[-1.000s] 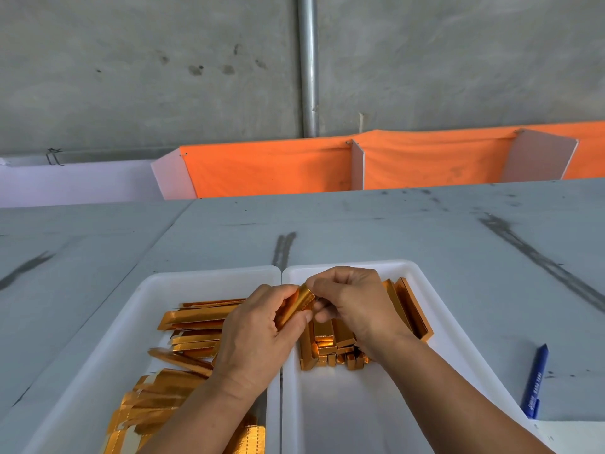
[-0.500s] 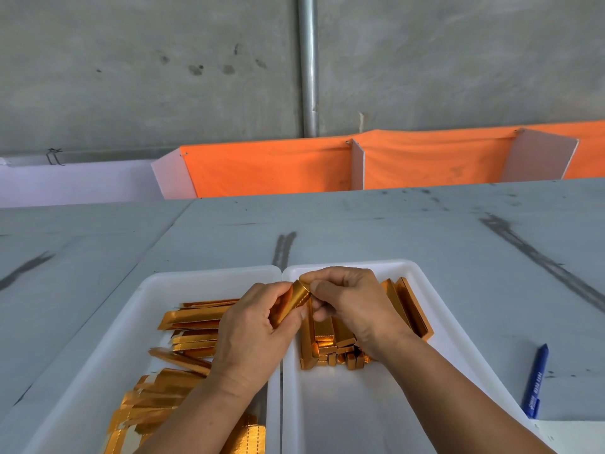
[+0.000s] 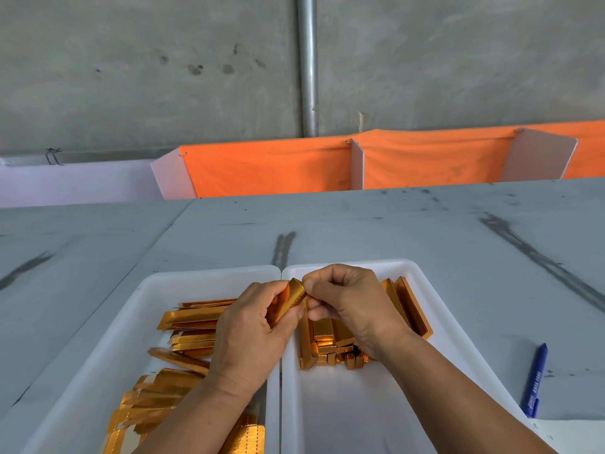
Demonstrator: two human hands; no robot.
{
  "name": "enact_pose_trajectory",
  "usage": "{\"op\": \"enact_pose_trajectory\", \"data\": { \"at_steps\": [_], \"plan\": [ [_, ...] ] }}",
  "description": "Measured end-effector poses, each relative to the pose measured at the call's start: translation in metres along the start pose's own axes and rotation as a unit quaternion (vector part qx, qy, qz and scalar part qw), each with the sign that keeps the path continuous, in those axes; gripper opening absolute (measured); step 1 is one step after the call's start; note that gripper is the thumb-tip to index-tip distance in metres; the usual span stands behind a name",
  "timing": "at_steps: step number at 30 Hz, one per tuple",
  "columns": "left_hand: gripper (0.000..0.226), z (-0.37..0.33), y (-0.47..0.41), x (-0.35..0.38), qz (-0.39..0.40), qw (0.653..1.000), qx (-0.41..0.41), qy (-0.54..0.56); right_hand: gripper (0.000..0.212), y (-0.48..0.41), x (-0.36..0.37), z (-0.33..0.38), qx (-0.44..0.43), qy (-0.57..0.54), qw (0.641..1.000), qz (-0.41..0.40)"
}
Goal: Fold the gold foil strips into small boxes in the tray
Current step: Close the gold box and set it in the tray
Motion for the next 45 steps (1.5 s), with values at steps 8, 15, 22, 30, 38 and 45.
{"op": "enact_pose_trajectory", "data": {
  "at_steps": [8, 15, 22, 30, 38, 45],
  "plan": [
    [0.049, -0.001, -0.0011, -0.0013, -0.009, 1.0, -0.016, 0.001, 0.013, 0.0025, 0.005, 0.0012, -0.032, 0.034, 0.999, -0.005],
    [0.047, 0.0, -0.0013, -0.0013, -0.008, 1.0, -0.007, 0.009, 0.007, 0.0009, 0.0053, -0.0013, 0.0, -0.041, 0.999, -0.012],
    [0.05, -0.001, -0.0003, -0.0028, -0.006, 1.0, 0.001, 0.017, 0.006, 0.0018, 0.0042, 0.0001, -0.004, -0.026, 1.0, 0.005],
    [0.04, 0.0016, -0.0025, -0.0028, -0.011, 1.0, -0.01, -0.001, 0.015, 0.005, 0.0077, 0.0043, -0.017, 0.008, 1.0, 0.017],
    [0.037, -0.0034, -0.0009, 0.0007, -0.006, 1.0, -0.004, -0.012, 0.004, 0.0037, 0.0073, 0.0007, -0.01, 0.05, 0.999, -0.001],
    [0.036, -0.0018, -0.0016, 0.0022, -0.005, 1.0, -0.01, -0.021, 0.004, 0.0026, 0.0063, -0.0017, 0.0, 0.037, 0.999, -0.001]
  ]
}}
Point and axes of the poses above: each hand's wrist, its own y-axis away from the middle knuckle, its own x-axis out of the palm, z = x × y, the point moved 3 cm from there along -y, towards the middle knuckle, and after that the axes turned 14 degrees about -x, right-handed, at the moved point
